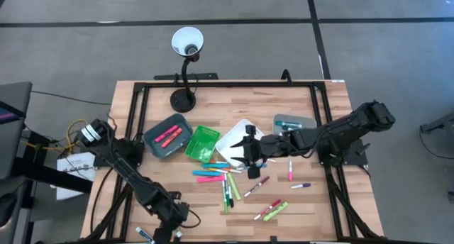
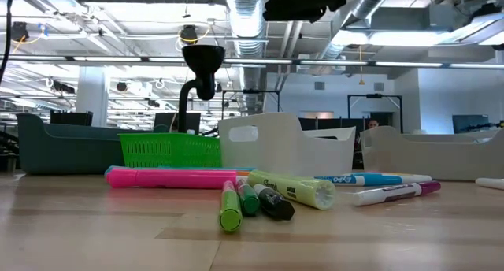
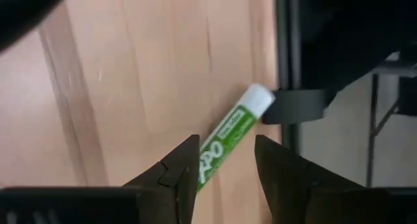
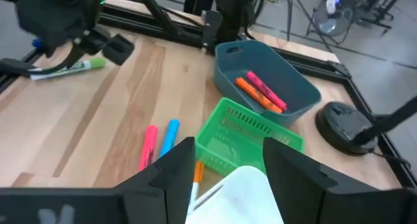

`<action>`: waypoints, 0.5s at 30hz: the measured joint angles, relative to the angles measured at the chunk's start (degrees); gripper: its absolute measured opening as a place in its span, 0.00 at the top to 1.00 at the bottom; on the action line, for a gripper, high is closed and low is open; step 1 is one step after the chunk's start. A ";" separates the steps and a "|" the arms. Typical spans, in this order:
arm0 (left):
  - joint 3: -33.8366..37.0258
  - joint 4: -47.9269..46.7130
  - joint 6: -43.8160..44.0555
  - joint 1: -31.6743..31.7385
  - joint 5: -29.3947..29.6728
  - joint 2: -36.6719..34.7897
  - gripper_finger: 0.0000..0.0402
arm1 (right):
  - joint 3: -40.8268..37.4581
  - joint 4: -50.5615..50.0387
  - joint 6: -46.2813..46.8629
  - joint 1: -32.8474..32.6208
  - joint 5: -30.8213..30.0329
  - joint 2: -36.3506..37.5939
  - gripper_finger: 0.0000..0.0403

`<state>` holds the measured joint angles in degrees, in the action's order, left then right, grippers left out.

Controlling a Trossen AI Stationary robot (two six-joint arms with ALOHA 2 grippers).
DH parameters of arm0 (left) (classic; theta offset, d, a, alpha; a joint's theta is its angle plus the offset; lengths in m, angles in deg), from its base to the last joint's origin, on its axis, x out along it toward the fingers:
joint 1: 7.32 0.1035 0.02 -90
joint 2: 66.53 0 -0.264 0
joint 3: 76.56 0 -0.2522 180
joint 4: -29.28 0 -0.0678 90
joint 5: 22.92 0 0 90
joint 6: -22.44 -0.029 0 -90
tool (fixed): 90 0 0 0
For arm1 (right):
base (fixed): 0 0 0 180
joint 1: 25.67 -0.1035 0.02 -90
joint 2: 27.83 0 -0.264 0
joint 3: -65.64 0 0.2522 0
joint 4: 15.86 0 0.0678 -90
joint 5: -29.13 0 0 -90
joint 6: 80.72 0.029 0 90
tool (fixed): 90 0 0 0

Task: Pick & Place Markers
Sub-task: Put the green marker pen into the gray bin

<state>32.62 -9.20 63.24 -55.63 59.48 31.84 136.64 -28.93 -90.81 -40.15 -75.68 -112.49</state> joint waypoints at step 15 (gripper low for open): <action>2.08 -0.26 0.12 -2.90 3.41 1.20 0.64 | 0.00 -0.25 1.56 1.50 5.68 0.00 0.58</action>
<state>34.70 -9.45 63.37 -58.53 62.88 33.04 136.64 -29.18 -89.25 -38.64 -70.00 -112.49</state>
